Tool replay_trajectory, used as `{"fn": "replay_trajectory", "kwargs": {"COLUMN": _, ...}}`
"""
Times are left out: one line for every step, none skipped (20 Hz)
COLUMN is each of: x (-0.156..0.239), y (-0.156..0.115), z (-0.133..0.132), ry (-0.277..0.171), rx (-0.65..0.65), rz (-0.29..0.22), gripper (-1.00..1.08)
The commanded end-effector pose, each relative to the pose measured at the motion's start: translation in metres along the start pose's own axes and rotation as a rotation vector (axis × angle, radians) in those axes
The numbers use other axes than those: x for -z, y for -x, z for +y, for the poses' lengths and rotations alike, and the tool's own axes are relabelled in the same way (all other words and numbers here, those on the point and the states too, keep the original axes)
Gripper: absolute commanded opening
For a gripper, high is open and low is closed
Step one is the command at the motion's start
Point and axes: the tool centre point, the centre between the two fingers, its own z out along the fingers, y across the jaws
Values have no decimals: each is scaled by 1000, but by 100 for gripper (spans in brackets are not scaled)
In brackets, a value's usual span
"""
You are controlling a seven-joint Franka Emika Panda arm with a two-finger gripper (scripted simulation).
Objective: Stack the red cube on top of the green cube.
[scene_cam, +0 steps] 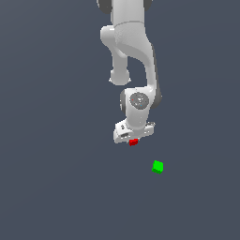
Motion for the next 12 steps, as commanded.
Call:
{"fn": "replay_trajectory", "kwargs": {"x": 12, "y": 0, "z": 0, "ry": 0, "rx": 0, "rz": 2, "gripper": -100}}
{"fn": "replay_trajectory", "kwargs": {"x": 18, "y": 0, "z": 0, "ry": 0, "rx": 0, "rz": 2, "gripper": -100}}
{"fn": "replay_trajectory", "kwargs": {"x": 24, "y": 0, "z": 0, "ry": 1, "rx": 1, "rz": 2, "gripper": -100}}
{"fn": "replay_trajectory", "kwargs": {"x": 32, "y": 0, "z": 0, "ry": 1, "rx": 1, "rz": 2, "gripper": -100}}
{"fn": "replay_trajectory", "kwargs": {"x": 39, "y": 0, "z": 0, "ry": 1, "rx": 1, "rz": 2, "gripper": -100}}
{"fn": "replay_trajectory", "kwargs": {"x": 47, "y": 0, "z": 0, "ry": 1, "rx": 1, "rz": 2, "gripper": -100}}
{"fn": "replay_trajectory", "kwargs": {"x": 53, "y": 0, "z": 0, "ry": 1, "rx": 1, "rz": 2, "gripper": -100}}
{"fn": "replay_trajectory", "kwargs": {"x": 60, "y": 0, "z": 0, "ry": 1, "rx": 1, "rz": 2, "gripper": -100}}
{"fn": "replay_trajectory", "kwargs": {"x": 65, "y": 0, "z": 0, "ry": 1, "rx": 1, "rz": 2, "gripper": -100}}
{"fn": "replay_trajectory", "kwargs": {"x": 70, "y": 0, "z": 0, "ry": 1, "rx": 1, "rz": 2, "gripper": -100}}
{"fn": "replay_trajectory", "kwargs": {"x": 75, "y": 0, "z": 0, "ry": 1, "rx": 1, "rz": 2, "gripper": -100}}
{"fn": "replay_trajectory", "kwargs": {"x": 79, "y": 0, "z": 0, "ry": 1, "rx": 1, "rz": 2, "gripper": -100}}
